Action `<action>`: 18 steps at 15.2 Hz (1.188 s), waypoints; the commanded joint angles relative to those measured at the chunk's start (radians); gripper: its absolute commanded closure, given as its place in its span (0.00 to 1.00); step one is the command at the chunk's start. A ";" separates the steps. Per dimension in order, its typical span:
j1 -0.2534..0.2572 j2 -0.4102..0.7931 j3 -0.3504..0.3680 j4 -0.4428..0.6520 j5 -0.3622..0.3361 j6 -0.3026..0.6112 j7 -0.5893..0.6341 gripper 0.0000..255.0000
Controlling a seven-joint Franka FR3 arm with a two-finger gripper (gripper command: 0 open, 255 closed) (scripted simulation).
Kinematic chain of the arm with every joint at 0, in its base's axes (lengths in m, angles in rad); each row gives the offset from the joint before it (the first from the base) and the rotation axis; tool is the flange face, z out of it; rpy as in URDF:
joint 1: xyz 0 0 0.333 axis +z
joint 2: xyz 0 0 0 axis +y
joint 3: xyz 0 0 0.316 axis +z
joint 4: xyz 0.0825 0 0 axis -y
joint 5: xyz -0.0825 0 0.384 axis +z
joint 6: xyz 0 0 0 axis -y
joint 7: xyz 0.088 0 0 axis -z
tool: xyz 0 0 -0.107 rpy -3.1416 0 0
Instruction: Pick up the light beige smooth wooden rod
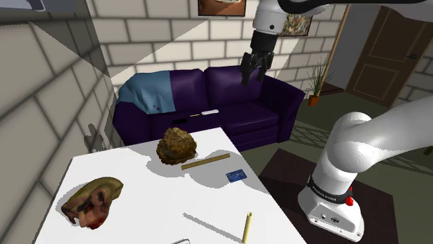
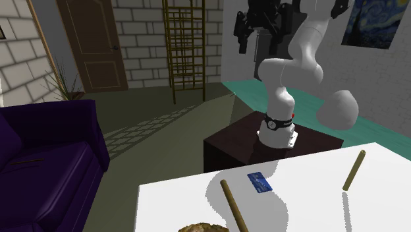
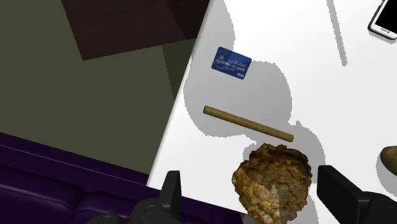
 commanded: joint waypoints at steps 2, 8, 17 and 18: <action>0.011 0.011 -0.003 -0.025 -0.004 0.036 -0.032 0.00; 0.074 0.112 -0.023 -0.147 -0.028 0.262 -0.222 0.00; 0.162 0.365 -0.051 -0.240 -0.057 0.614 -0.500 0.00; 0.171 0.400 -0.054 -0.244 -0.059 0.653 -0.531 0.00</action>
